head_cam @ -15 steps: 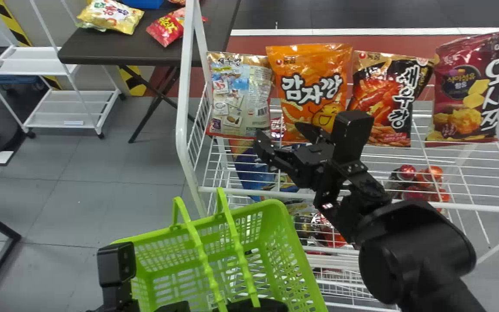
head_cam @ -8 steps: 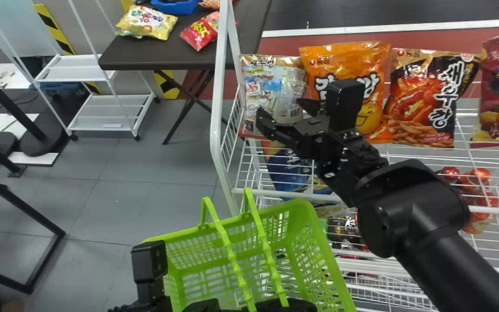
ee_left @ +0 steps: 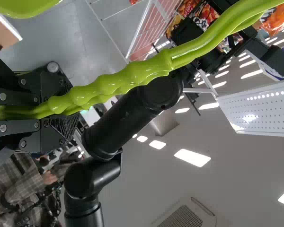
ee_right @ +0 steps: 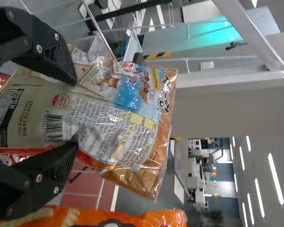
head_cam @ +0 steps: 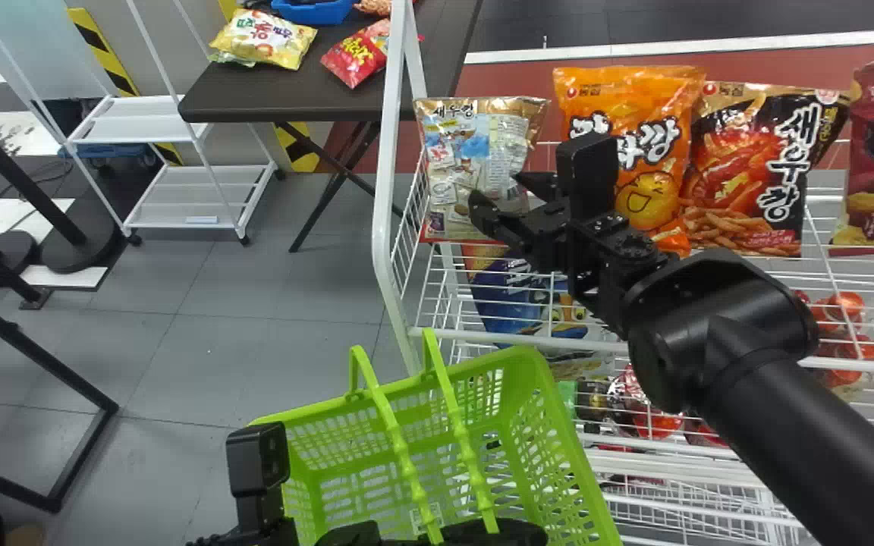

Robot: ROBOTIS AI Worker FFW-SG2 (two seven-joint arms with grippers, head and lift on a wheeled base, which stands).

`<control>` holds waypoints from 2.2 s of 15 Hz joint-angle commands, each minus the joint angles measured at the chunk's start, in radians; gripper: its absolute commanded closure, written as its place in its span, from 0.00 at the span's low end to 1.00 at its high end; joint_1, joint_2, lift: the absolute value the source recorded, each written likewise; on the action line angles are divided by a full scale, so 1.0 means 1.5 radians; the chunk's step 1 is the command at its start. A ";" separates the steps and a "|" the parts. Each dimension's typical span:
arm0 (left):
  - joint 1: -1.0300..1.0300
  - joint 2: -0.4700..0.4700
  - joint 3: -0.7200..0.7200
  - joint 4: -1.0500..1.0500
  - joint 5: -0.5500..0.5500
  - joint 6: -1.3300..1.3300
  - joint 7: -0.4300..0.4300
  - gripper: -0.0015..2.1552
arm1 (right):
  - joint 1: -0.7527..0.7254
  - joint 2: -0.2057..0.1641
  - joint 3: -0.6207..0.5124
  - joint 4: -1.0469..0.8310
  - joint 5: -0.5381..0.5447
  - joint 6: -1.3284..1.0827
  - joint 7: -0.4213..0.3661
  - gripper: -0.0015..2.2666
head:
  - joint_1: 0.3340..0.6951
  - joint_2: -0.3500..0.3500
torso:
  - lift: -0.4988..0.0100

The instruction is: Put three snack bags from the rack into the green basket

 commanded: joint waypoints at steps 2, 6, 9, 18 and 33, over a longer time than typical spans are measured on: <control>0.000 -0.002 0.004 0.001 0.001 -0.002 -0.001 1.00 | -0.003 0.001 -0.004 0.002 -0.002 0.002 0.013 0.90 | 1.00 0.79 | 0.98; 0.003 -0.002 0.007 0.001 0.002 -0.002 -0.002 1.00 | 0.012 0.001 -0.012 -0.026 0.001 0.020 0.031 0.99 | 1.00 0.79 | 0.98; 0.003 -0.002 0.016 0.005 0.018 0.002 -0.004 1.00 | 0.078 0.001 -0.031 -0.163 0.048 0.100 0.017 0.99 | 1.00 0.81 | 0.98; -0.017 -0.002 0.035 0.017 0.006 0.013 0.005 1.00 | 0.238 -0.113 -0.095 -0.550 0.052 0.404 -0.041 0.99 | 1.00 0.78 | 0.98; -0.043 -0.002 0.024 0.032 -0.011 0.017 0.032 1.00 | 0.350 -0.208 -0.233 -0.916 -0.221 0.926 -0.052 0.99 | 1.00 0.64 | 0.98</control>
